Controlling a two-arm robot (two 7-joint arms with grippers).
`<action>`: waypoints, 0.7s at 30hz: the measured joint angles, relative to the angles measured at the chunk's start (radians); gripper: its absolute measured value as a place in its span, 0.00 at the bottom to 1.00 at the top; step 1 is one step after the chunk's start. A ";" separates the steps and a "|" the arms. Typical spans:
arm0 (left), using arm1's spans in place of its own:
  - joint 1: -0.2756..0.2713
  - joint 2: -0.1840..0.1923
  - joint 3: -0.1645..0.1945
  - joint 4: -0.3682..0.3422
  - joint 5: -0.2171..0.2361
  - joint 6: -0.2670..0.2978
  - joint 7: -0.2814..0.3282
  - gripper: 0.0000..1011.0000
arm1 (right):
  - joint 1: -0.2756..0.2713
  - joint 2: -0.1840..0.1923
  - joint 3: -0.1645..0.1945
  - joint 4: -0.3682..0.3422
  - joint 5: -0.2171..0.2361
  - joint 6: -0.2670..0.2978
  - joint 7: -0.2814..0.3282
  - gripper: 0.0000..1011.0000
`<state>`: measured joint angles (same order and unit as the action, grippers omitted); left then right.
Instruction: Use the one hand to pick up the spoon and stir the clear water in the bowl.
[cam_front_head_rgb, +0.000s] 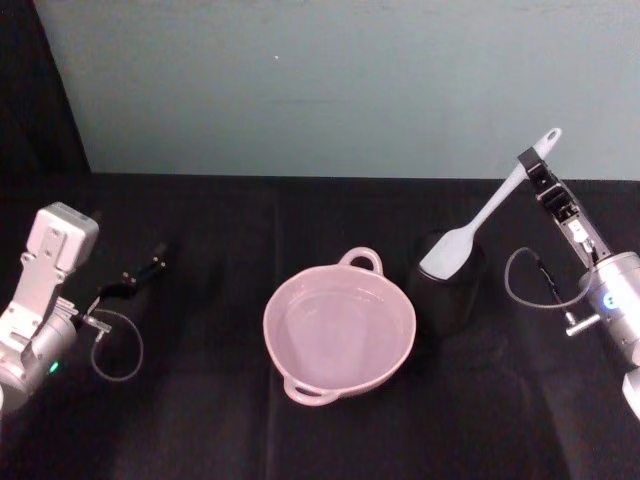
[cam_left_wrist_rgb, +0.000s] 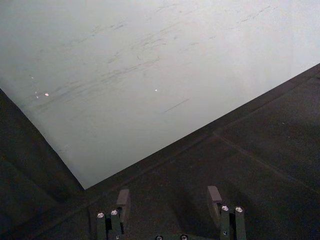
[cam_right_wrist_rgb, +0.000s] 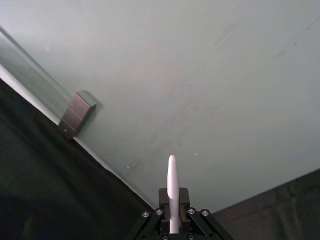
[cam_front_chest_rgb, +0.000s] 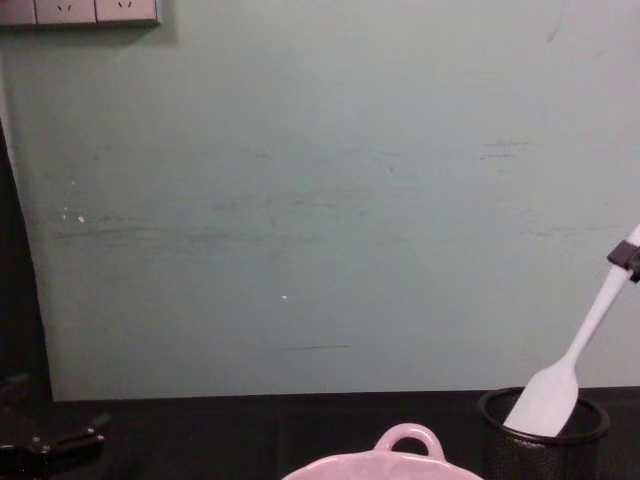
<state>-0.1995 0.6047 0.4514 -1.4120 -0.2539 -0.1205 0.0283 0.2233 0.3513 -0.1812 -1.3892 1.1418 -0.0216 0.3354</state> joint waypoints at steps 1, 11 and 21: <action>0.000 0.000 0.000 0.000 0.000 0.000 0.000 0.99 | 0.001 -0.001 -0.002 0.004 0.000 -0.001 -0.002 0.11; 0.000 0.000 0.000 0.000 0.000 0.000 0.000 0.99 | 0.014 -0.014 -0.021 0.056 -0.013 -0.028 -0.018 0.11; 0.000 0.000 0.000 0.000 0.000 0.000 0.000 0.99 | 0.028 -0.033 -0.026 0.111 -0.029 -0.039 -0.001 0.11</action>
<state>-0.1995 0.6047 0.4514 -1.4120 -0.2539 -0.1205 0.0283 0.2512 0.3179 -0.2075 -1.2784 1.1131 -0.0608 0.3341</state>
